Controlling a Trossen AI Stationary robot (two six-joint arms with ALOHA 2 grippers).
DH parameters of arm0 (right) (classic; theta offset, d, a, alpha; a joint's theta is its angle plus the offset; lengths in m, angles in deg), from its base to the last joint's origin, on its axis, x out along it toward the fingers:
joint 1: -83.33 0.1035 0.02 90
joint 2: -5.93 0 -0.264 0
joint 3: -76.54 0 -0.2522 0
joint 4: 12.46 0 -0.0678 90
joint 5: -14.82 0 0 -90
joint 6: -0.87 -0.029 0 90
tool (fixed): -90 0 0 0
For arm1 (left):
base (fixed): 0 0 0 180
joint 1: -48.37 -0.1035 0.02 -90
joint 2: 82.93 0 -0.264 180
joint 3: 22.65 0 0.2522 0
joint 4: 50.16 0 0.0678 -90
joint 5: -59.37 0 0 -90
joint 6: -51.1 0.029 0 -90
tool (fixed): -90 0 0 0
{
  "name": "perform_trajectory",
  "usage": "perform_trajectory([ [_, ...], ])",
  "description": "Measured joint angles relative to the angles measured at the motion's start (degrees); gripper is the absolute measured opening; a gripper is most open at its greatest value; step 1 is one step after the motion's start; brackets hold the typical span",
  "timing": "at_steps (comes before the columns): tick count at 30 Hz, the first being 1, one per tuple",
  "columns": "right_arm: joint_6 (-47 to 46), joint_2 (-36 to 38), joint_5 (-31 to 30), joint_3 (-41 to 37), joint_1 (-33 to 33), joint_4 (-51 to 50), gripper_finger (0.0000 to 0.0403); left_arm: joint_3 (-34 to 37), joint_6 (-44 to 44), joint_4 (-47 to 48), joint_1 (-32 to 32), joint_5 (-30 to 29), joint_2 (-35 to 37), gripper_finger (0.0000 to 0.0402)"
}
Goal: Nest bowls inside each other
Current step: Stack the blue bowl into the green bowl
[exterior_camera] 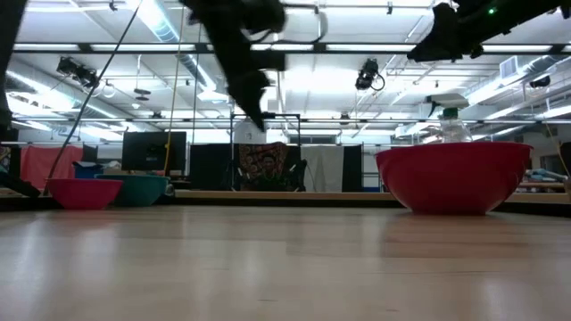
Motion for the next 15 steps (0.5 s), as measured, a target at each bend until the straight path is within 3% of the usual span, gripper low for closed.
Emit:
perform_trajectory([
  [7, 1.0, 0.0, 5.1, 0.0, 0.0, 3.2, 0.0165, 13.2, -17.8, 3.5, -4.3, -7.5, 8.3, 0.0115],
  [15, 0.5, -2.1, 6.4, 0.0, 0.0, 3.5, 0.0165, 15.2, -24.8, 10.7, -10.5, -18.8, 5.9, 0.0180],
])
